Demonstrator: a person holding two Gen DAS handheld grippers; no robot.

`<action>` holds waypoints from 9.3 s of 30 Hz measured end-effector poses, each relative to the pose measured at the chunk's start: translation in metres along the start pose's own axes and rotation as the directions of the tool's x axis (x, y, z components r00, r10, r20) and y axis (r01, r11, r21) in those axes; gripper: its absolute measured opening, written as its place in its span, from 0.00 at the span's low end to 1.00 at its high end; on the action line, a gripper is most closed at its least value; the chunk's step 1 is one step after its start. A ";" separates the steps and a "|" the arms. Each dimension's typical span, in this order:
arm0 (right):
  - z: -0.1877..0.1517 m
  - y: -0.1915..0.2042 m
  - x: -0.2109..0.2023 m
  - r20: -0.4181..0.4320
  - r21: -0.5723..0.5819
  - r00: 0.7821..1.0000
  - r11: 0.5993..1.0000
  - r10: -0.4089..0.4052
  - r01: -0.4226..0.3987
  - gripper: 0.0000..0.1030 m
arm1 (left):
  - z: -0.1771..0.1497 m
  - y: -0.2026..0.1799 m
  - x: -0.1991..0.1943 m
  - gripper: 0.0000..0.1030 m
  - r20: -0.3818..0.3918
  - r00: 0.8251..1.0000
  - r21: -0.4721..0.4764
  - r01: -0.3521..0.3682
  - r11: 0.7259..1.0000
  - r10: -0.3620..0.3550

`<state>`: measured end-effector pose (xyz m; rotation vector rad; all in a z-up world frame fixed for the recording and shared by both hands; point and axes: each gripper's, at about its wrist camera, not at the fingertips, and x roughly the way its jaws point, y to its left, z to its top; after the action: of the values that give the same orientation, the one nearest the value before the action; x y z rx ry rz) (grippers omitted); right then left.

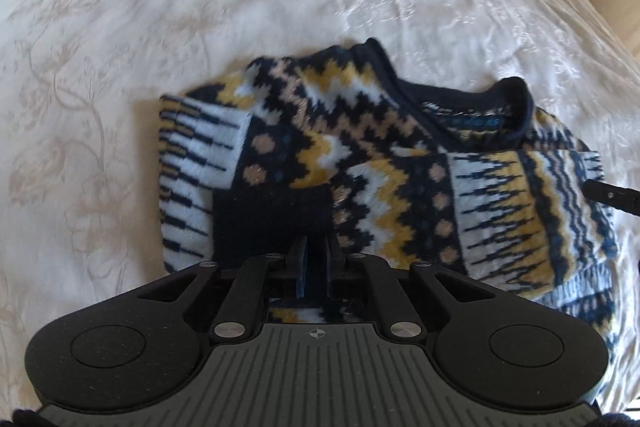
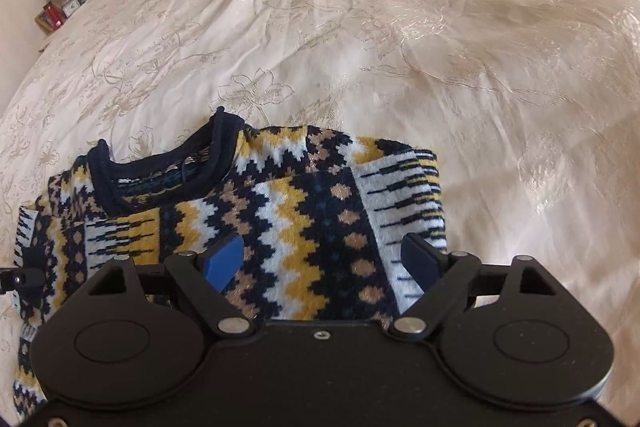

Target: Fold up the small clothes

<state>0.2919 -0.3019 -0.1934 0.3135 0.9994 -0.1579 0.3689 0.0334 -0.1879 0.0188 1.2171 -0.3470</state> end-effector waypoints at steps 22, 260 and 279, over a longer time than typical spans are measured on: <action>-0.016 0.012 -0.050 0.063 0.022 0.998 1.000 0.005 -0.007 1.00 | -0.028 -0.010 -0.046 0.80 0.151 0.987 0.028 0.043 0.999 -0.047; -0.077 0.010 -0.034 -0.137 -0.154 0.989 0.987 -0.060 0.039 0.74 | -0.097 -0.004 -0.039 0.54 0.011 0.982 0.158 -0.189 0.969 0.190; -0.107 -0.018 -0.036 -0.192 -0.067 0.980 0.997 -0.048 0.036 1.00 | -0.104 0.035 -0.031 0.97 -0.070 0.977 -0.085 -0.207 0.975 0.202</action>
<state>0.1819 -0.2839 -0.2199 0.2531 1.2020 -0.1359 0.2738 0.0955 -0.2024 0.0753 1.2785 -0.1107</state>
